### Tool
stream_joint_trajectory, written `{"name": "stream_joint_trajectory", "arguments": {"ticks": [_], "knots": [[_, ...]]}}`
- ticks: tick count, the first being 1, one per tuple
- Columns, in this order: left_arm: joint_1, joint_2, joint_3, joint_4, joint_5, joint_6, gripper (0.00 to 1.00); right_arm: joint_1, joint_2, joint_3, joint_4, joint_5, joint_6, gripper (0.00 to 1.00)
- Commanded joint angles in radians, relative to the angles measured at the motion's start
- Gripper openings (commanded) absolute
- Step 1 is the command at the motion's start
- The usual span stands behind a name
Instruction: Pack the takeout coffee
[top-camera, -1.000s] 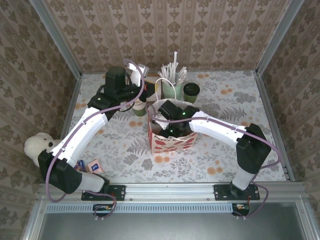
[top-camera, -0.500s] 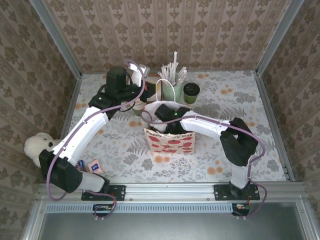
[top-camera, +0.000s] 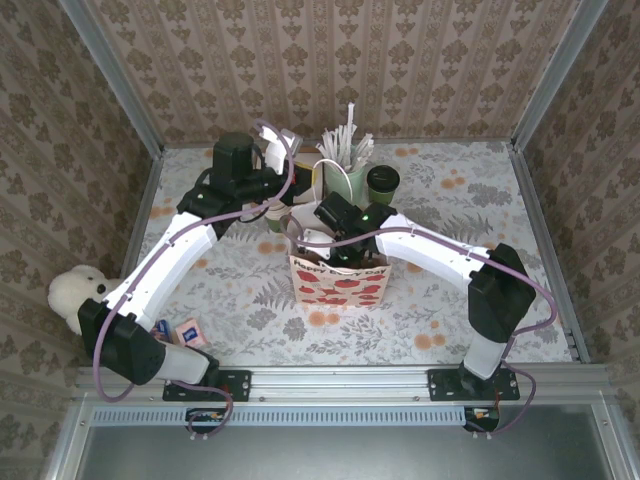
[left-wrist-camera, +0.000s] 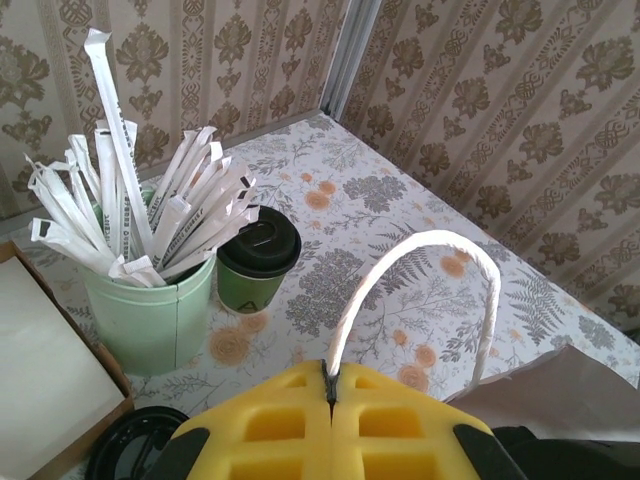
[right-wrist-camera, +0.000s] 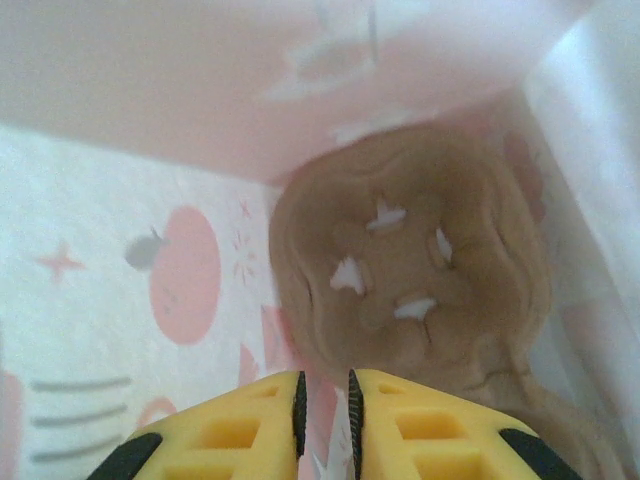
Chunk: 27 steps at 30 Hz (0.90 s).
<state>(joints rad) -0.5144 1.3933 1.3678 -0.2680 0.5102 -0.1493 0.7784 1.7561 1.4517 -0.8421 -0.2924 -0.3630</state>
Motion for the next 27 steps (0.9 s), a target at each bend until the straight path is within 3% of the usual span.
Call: {"name": "stream_joint_trajectory", "arguments": {"ticks": [1, 7, 14, 27], "knots": [[0.011, 0.004, 0.044, -0.025, 0.022, 0.052, 0.00, -0.011, 0.038, 0.021, -0.163, 0.012, -0.102, 0.21], [0.014, 0.002, 0.048, -0.023, 0.019, 0.047, 0.00, -0.007, 0.114, 0.026, -0.205, 0.069, -0.117, 0.22], [0.014, 0.003, 0.049, -0.021, 0.018, 0.045, 0.00, -0.003, 0.115, -0.036, -0.014, 0.185, -0.117, 0.21], [0.014, 0.006, 0.048, -0.026, 0.020, 0.055, 0.00, -0.004, -0.004, -0.024, -0.059, 0.079, -0.177, 0.23]]}}
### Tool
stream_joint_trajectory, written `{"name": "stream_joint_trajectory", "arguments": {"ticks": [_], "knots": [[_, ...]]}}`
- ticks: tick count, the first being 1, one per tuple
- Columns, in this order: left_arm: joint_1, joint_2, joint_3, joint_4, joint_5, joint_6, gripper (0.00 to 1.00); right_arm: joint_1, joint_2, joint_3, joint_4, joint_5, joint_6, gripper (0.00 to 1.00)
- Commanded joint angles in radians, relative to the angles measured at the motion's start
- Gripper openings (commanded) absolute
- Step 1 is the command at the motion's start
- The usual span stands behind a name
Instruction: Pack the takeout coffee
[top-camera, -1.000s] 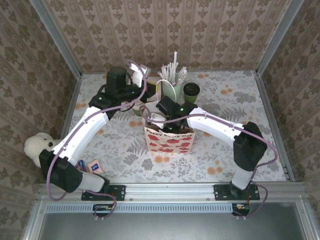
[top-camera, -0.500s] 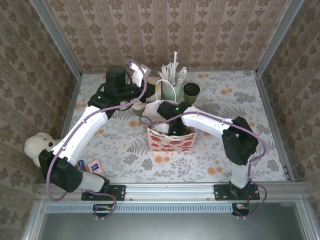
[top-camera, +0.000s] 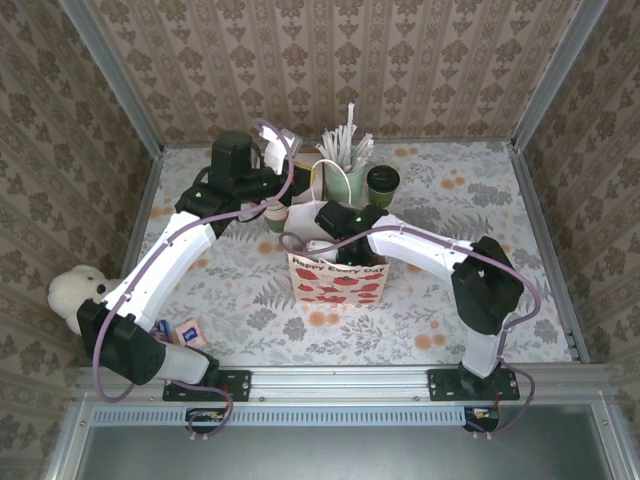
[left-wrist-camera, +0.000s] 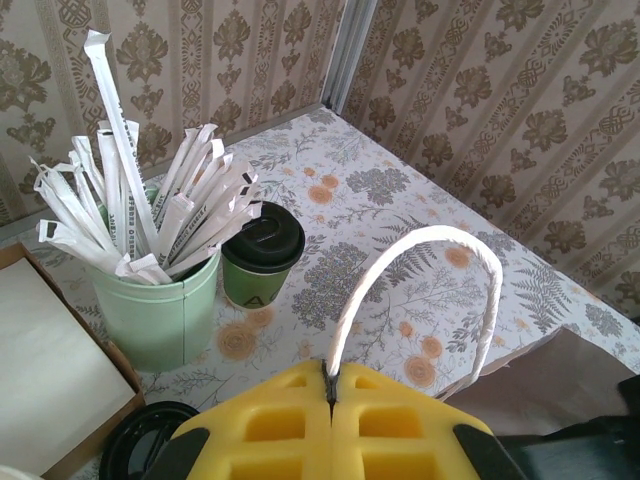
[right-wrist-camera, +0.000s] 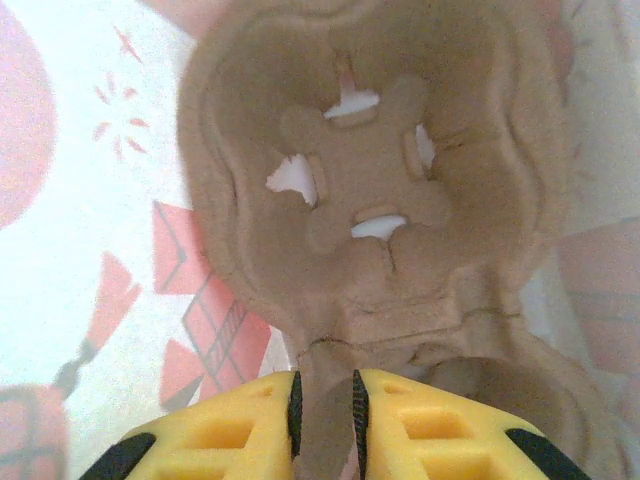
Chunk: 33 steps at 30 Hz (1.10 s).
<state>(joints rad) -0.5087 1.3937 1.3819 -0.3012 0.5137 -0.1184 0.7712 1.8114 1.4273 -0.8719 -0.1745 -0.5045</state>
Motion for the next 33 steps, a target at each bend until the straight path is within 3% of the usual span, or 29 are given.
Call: {"name": "stream_joint_trajectory", "arguments": {"ticks": [1, 7, 13, 20, 33], "knots": [[0.009, 0.004, 0.034, 0.006, 0.018, 0.026, 0.00, 0.002, -0.062, -0.005, -0.034, -0.032, -0.041, 0.23], [0.009, 0.001, 0.036, 0.002, 0.017, 0.033, 0.00, 0.003, -0.053, -0.012, -0.098, 0.075, -0.054, 0.22], [0.009, 0.010, 0.041, 0.006, 0.023, 0.029, 0.00, 0.002, -0.086, -0.003, -0.104, 0.058, -0.050, 0.22], [0.009, 0.011, 0.050, -0.008, 0.024, 0.033, 0.00, -0.006, -0.107, -0.045, -0.126, 0.132, -0.037, 0.22], [0.009, 0.018, 0.050, -0.010, 0.040, 0.023, 0.00, -0.006, 0.004, -0.131, 0.013, 0.145, -0.009, 0.21]]}}
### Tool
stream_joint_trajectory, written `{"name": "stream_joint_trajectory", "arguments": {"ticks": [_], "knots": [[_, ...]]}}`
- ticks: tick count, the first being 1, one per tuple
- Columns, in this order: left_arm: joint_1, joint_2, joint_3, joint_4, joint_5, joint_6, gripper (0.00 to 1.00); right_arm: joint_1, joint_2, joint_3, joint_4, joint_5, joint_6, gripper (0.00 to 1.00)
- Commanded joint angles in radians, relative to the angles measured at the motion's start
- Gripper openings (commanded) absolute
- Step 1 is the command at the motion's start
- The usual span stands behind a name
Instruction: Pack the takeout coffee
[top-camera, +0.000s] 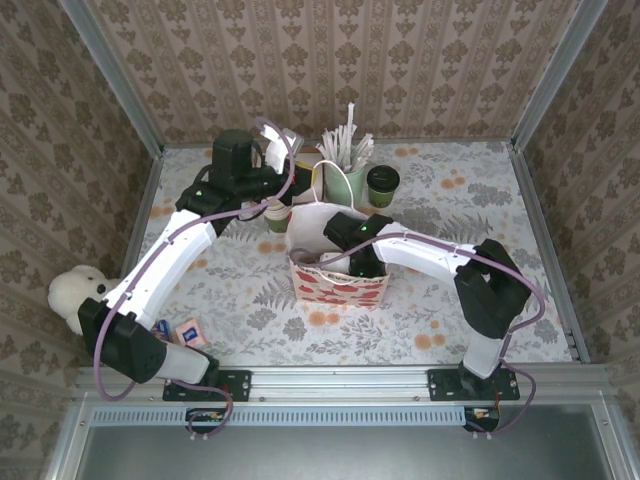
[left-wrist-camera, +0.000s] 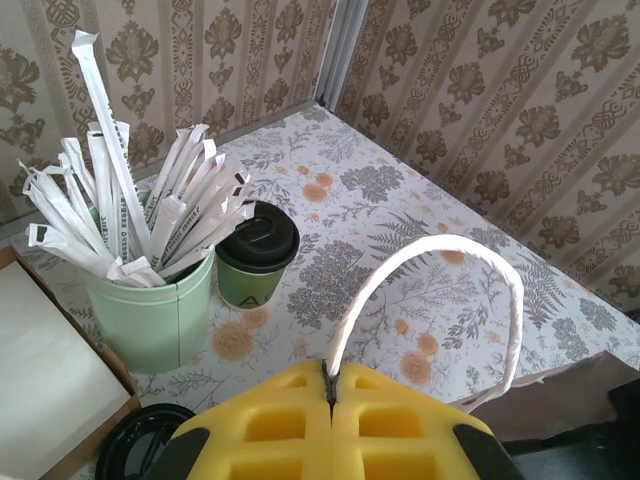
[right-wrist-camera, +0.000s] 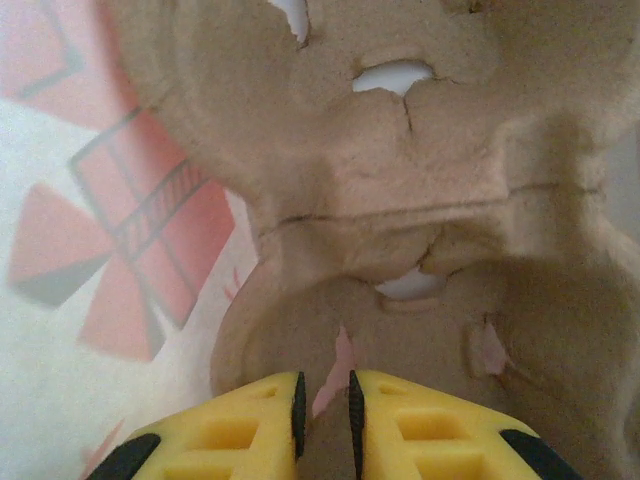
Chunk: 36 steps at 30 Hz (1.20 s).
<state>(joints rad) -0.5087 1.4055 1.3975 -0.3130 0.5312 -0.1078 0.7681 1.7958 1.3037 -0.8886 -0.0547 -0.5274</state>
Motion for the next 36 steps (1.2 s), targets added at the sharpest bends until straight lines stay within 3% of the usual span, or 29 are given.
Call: {"name": "stream_joint_trajectory", "arguments": {"ticks": [1, 8, 18, 22, 28, 33, 36], "knots": [[0.009, 0.004, 0.034, 0.002, 0.023, 0.012, 0.00, -0.003, 0.021, -0.004, 0.034, 0.029, 0.014, 0.22], [0.009, 0.007, 0.034, 0.003, 0.027, 0.011, 0.00, -0.004, -0.021, 0.054, -0.013, -0.012, -0.008, 0.23], [0.009, 0.010, 0.030, 0.004, 0.026, 0.011, 0.00, -0.003, -0.022, 0.039, 0.066, -0.260, 0.045, 0.23], [0.009, 0.010, 0.027, 0.005, 0.026, 0.011, 0.00, -0.002, 0.068, 0.028, 0.067, -0.224, 0.057, 0.23], [0.009, 0.008, 0.026, 0.000, 0.025, 0.011, 0.00, -0.001, 0.088, 0.014, 0.146, -0.060, 0.080, 0.23], [0.009, 0.008, 0.026, 0.001, 0.026, 0.012, 0.00, 0.000, 0.041, 0.043, 0.118, -0.054, 0.058, 0.24], [0.009, 0.010, 0.027, 0.001, 0.026, 0.014, 0.00, 0.001, -0.011, 0.073, 0.074, -0.119, 0.039, 0.26]]}}
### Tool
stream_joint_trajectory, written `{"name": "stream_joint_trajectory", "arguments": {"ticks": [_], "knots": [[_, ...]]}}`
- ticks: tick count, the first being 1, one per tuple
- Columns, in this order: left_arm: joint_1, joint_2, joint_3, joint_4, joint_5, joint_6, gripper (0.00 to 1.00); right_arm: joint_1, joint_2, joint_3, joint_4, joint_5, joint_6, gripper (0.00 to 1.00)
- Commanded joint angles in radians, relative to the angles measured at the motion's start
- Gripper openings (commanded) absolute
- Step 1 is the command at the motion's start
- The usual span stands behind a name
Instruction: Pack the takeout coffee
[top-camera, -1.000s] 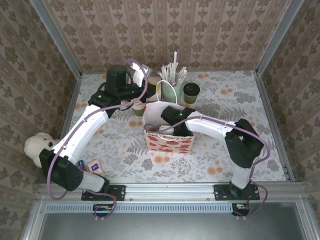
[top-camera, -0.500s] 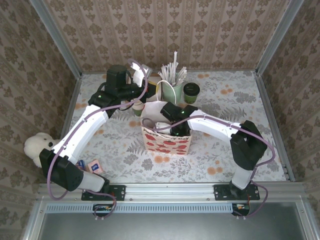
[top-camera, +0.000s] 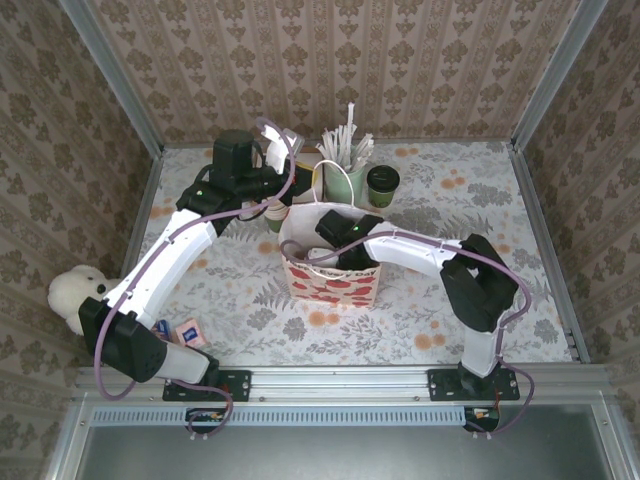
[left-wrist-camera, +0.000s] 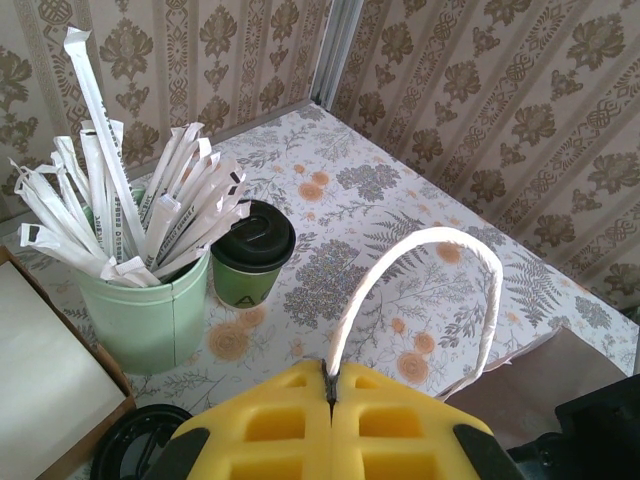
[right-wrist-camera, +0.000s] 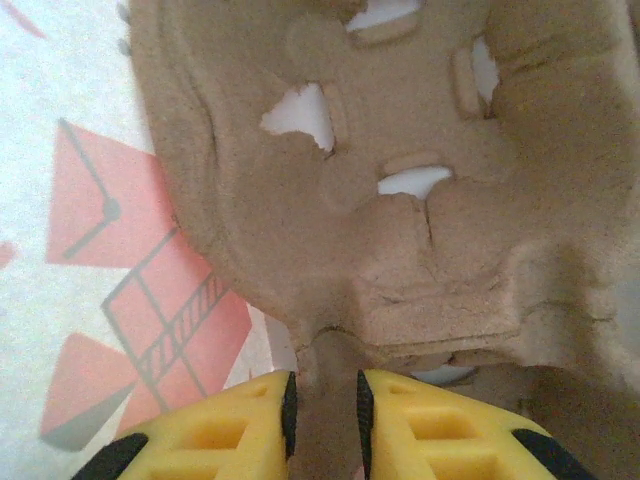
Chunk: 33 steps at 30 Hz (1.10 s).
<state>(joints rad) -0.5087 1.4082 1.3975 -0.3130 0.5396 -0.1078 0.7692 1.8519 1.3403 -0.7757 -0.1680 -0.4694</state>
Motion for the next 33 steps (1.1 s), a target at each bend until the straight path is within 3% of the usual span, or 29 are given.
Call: {"name": "stream_joint_trajectory", "arguments": {"ticks": [1, 4, 13, 26, 33], "knots": [[0.009, 0.007, 0.027, 0.002, 0.019, 0.013, 0.00, -0.001, -0.083, 0.036, -0.040, -0.033, -0.023, 0.26], [0.008, 0.006, 0.026, 0.001, 0.017, 0.014, 0.00, -0.001, -0.102, 0.008, -0.013, -0.063, -0.024, 0.27], [0.009, 0.006, 0.023, -0.002, 0.018, 0.016, 0.00, 0.009, 0.002, -0.029, 0.061, 0.063, 0.036, 0.31], [0.009, 0.010, 0.022, -0.001, 0.024, 0.017, 0.00, 0.011, -0.189, 0.040, 0.023, -0.026, 0.052, 0.52], [0.009, 0.015, 0.023, -0.004, 0.031, 0.014, 0.00, 0.011, -0.342, 0.034, 0.147, -0.035, 0.108, 0.65]]}}
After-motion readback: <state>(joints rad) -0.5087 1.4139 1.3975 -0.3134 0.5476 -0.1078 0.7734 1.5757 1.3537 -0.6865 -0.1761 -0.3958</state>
